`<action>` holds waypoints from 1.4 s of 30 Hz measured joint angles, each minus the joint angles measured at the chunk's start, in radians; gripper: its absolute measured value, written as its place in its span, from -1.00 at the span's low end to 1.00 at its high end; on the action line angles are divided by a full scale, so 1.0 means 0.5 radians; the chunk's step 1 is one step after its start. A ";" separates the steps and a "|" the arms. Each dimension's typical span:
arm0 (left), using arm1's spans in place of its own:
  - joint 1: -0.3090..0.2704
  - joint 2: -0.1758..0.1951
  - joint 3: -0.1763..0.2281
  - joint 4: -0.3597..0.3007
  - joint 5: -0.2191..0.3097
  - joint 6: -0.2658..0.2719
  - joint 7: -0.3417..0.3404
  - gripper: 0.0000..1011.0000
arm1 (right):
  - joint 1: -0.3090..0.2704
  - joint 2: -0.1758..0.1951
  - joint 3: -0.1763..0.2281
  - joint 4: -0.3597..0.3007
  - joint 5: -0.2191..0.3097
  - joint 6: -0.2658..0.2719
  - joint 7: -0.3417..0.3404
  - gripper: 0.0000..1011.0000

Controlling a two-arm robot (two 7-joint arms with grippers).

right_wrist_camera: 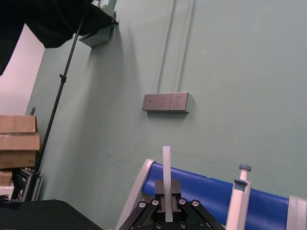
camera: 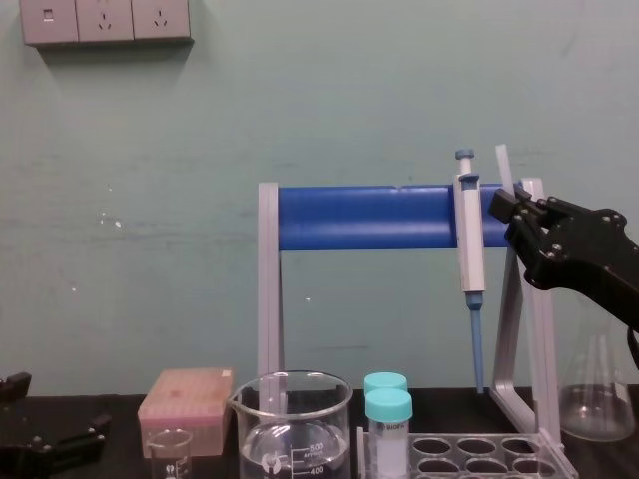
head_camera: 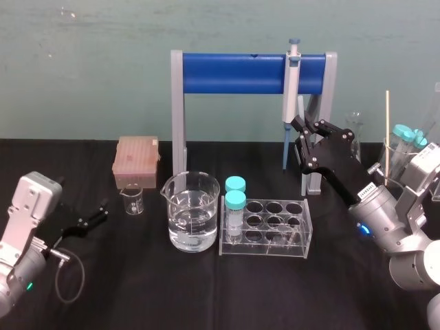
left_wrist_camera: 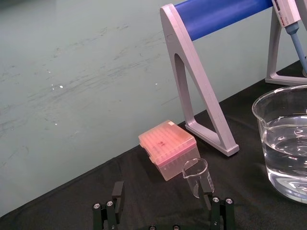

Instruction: Pick up the stirring rod with one hand, then place it down.

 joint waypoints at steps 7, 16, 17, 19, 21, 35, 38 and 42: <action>0.000 0.000 0.000 0.000 0.000 0.000 0.000 0.98 | 0.001 0.000 -0.001 0.000 0.000 -0.002 0.000 -0.86; 0.000 0.000 0.000 0.000 0.000 0.000 0.000 0.98 | 0.002 0.000 -0.002 0.000 0.000 -0.004 0.000 -0.86; 0.000 0.000 0.000 0.000 0.000 0.000 0.000 0.98 | 0.003 0.000 -0.002 0.000 0.000 -0.004 0.000 -0.86; 0.000 0.000 0.000 0.000 0.000 0.000 0.000 0.98 | 0.003 0.000 -0.002 0.000 0.000 -0.004 0.000 -0.86; 0.000 0.000 0.000 0.000 0.000 0.000 0.000 0.98 | 0.002 0.000 -0.002 0.000 0.000 -0.004 0.000 -0.86; 0.000 0.000 0.000 0.000 0.000 0.000 0.000 0.98 | 0.003 0.000 -0.002 0.000 0.000 -0.005 0.000 -0.86; 0.000 0.000 0.000 0.000 0.000 0.000 0.000 0.98 | 0.003 0.000 -0.002 0.000 0.000 -0.005 0.000 -0.86; 0.000 0.000 0.000 0.000 0.000 0.000 0.000 0.98 | 0.002 0.000 -0.002 0.000 0.000 -0.005 0.000 -0.86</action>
